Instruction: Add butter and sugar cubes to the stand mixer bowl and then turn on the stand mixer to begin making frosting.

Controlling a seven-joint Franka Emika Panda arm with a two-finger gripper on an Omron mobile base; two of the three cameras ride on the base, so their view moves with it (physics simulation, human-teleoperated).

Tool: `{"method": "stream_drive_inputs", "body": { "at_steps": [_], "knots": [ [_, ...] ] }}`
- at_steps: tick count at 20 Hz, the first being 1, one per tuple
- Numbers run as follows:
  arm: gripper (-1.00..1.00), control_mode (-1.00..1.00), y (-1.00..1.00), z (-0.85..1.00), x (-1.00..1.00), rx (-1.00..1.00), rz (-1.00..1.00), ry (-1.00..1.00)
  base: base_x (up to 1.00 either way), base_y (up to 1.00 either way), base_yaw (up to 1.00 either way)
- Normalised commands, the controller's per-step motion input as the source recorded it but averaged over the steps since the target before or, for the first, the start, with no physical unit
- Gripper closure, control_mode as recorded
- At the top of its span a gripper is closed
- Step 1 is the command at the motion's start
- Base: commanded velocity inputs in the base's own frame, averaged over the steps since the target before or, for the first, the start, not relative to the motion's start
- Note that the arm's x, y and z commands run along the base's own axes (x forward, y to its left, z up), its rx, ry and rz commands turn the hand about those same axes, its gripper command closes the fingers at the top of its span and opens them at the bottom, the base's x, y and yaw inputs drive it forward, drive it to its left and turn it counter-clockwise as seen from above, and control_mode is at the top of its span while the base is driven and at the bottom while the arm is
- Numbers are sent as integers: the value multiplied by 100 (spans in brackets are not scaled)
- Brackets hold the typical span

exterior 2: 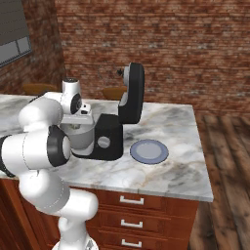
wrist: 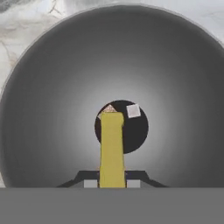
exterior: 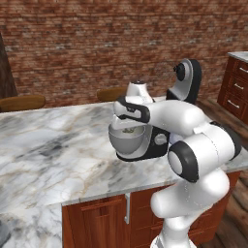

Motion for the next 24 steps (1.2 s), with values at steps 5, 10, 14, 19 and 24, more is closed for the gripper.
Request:
{"method": "stream_drive_inputs", "body": {
  "at_steps": [5, 10, 14, 19, 24],
  "knots": [
    [-100, -100, 1, -4, 9, 0, -3, 0, 0, 0, 0],
    [-100, -100, 0, 14, -7, 0, -2, 0, 0, 0, 0],
    [-100, -100, -4, 78, -64, 4, 0, -5, 0, 0, 0],
    [-100, -100, -16, 100, -97, 9, 0, -9, 0, 0, 0],
    [-100, -100, -42, 92, -85, 11, 0, -9, 0, 0, 0]
  ]
}}
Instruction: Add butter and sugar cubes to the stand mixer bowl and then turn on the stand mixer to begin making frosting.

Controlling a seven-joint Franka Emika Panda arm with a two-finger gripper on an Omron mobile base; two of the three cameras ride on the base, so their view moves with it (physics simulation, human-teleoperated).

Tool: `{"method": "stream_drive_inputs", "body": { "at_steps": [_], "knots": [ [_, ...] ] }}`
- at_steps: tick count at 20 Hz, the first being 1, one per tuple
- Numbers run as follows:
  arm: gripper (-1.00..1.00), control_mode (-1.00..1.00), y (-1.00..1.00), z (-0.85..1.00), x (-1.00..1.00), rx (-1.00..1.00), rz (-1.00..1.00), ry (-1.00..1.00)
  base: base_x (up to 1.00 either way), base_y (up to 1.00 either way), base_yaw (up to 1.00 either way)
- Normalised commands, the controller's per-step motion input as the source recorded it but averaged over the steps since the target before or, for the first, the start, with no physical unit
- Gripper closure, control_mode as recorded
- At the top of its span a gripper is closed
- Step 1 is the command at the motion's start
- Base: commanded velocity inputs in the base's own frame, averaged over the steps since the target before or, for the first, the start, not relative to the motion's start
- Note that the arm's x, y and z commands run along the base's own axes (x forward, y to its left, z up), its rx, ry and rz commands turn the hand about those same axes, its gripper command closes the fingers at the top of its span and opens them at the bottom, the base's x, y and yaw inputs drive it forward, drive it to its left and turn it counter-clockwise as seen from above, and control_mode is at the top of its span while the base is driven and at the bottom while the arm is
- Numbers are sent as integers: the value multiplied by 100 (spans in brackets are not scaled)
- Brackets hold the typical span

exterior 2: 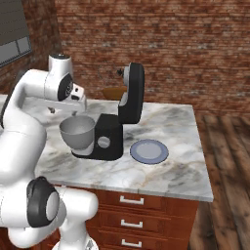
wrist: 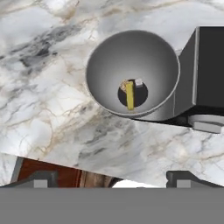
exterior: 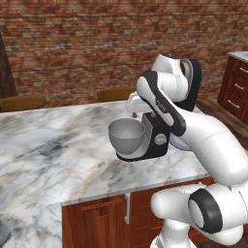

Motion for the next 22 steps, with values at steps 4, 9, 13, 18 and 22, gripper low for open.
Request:
{"method": "stream_drive_inputs", "body": {
  "at_steps": [4, 9, 13, 18, 22],
  "knots": [
    [-100, -100, -68, 57, -42, 13, 0, -11, 0, 0, 0],
    [-100, -100, -92, 28, -29, 16, 0, -17, 0, 0, 0],
    [-100, -100, -96, 11, -13, 18, 0, -17, 0, 0, 0],
    [-100, -100, -91, 4, -5, 21, 0, -17, 0, 0, 0],
    [-100, -100, -78, 1, 0, 25, 0, -14, 0, 0, 0]
  ]
}}
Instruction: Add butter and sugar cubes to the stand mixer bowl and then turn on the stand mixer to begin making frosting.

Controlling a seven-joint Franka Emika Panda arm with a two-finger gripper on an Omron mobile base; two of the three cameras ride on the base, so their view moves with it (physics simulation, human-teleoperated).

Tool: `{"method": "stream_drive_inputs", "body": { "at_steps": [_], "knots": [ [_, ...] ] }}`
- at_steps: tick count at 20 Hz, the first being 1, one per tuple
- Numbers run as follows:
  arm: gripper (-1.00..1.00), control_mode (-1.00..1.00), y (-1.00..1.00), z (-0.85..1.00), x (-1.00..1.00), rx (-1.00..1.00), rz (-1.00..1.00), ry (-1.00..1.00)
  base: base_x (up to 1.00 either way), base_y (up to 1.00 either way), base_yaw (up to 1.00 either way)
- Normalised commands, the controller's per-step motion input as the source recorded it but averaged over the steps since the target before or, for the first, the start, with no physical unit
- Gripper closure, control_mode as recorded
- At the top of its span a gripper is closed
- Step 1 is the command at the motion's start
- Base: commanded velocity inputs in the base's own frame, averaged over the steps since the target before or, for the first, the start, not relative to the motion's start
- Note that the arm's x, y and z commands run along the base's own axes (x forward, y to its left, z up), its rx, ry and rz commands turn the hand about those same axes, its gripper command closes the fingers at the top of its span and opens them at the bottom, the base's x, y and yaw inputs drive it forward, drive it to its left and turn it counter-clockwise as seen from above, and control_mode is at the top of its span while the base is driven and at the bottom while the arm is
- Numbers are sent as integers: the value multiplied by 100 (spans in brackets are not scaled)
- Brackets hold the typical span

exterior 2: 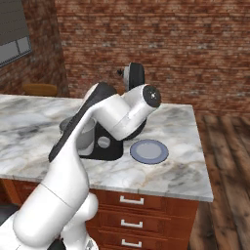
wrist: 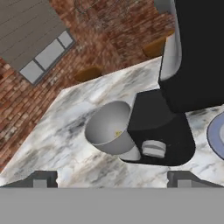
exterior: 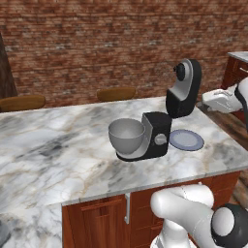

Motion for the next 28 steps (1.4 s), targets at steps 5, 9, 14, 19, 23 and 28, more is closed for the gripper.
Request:
{"method": "stream_drive_inputs", "body": {
  "at_steps": [5, 9, 14, 19, 23, 28],
  "knots": [
    [-100, -100, -62, 5, 23, 21, 0, -5, 0, 0, 0],
    [-100, -100, -46, 11, 52, 22, 3, 0, 0, 0, 0],
    [-100, -100, -36, 11, 69, 24, 5, 0, 0, 0, 0],
    [-100, -100, -38, 4, 60, 23, 6, 0, 0, 0, 0],
    [-100, -100, -42, 0, 53, 21, 6, 0, 0, 0, 0],
    [-100, -100, -12, 0, 57, 19, 5, 0, 0, 0, 0]
  ]
}}
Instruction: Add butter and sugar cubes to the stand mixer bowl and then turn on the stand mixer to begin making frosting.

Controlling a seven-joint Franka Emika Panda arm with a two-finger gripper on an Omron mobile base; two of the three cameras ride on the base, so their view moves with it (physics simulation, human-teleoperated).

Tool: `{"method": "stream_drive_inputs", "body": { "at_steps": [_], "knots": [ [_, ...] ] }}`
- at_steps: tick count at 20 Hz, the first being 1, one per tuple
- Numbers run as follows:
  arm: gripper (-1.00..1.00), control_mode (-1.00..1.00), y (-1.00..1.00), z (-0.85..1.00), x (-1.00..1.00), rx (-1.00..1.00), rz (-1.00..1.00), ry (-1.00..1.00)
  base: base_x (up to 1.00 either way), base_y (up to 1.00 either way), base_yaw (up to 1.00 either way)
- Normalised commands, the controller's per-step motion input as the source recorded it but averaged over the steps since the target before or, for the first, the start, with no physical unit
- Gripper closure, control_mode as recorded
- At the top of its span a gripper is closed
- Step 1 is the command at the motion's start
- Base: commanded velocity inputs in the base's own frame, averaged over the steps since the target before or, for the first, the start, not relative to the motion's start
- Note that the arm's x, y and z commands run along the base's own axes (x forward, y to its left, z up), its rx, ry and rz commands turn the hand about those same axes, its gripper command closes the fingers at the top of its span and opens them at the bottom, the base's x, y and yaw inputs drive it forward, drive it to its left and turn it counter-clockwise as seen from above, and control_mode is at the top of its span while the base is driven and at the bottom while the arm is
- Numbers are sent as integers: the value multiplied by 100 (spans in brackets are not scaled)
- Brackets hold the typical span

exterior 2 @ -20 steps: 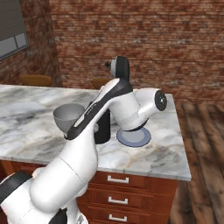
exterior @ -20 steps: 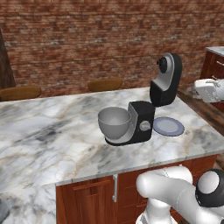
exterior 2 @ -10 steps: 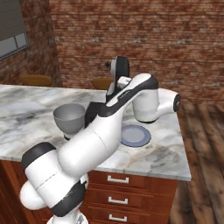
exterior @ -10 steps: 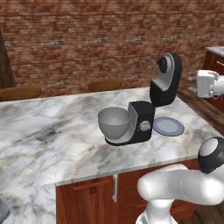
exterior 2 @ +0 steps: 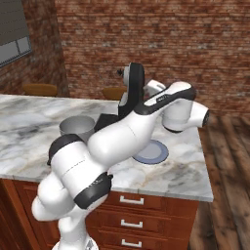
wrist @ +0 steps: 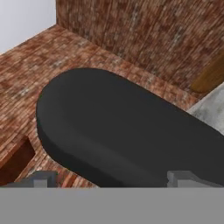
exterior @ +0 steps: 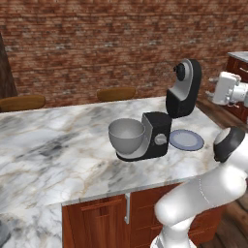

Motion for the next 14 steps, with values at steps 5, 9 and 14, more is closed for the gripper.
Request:
{"method": "stream_drive_inputs", "body": {
  "at_steps": [5, 9, 14],
  "knots": [
    [-100, -100, 0, 0, 53, 13, 6, 0, 0, 0, 0],
    [-100, -100, 1, 0, 42, 8, 7, 0, 0, 0, 0],
    [-100, -100, 23, 0, 15, 1, 5, 0, 0, 0, 0]
  ]
}}
